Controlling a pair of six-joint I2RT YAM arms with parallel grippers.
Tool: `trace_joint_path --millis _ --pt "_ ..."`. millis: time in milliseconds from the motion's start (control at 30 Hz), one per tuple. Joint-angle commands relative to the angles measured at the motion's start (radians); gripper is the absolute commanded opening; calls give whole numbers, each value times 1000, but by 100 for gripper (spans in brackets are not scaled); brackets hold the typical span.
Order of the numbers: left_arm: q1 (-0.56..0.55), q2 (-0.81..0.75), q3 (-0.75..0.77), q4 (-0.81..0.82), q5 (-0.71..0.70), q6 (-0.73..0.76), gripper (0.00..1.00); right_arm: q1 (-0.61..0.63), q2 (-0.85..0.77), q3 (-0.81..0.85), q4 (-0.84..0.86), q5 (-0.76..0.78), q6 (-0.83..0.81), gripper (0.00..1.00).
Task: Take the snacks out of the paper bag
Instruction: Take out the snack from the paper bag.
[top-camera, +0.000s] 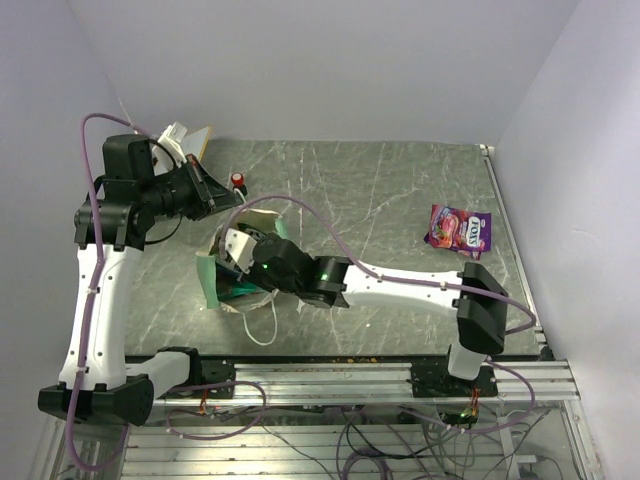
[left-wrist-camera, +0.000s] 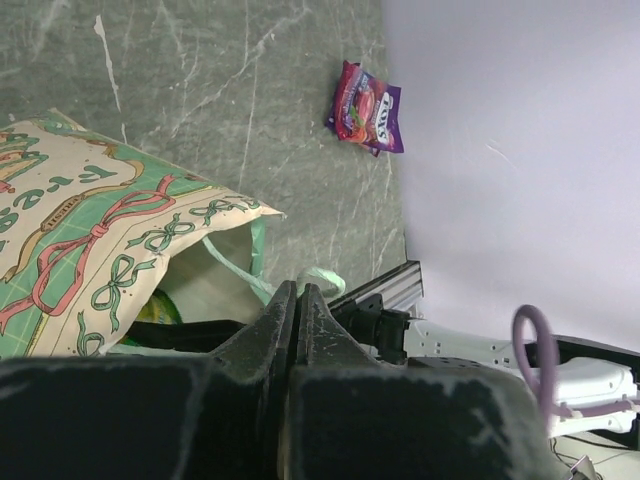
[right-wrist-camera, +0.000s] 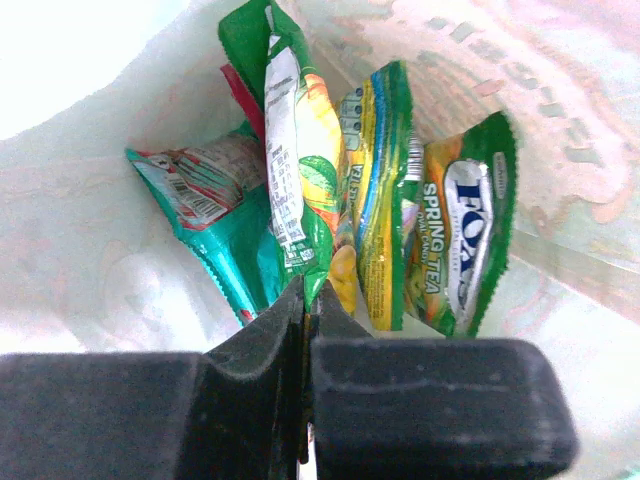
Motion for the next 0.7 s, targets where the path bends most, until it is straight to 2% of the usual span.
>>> trace_joint_path --millis 0,467,667 --pt "-8 1 27 43 -11 -14 7 -1 -107 -8 -6 0 25 0" --pt "-8 -3 77 7 -57 -22 7 0 -346 -60 -92 -80 17 0" --pt "-8 -21 22 14 -55 -35 7 0 -371 35 -63 -101 19 0"
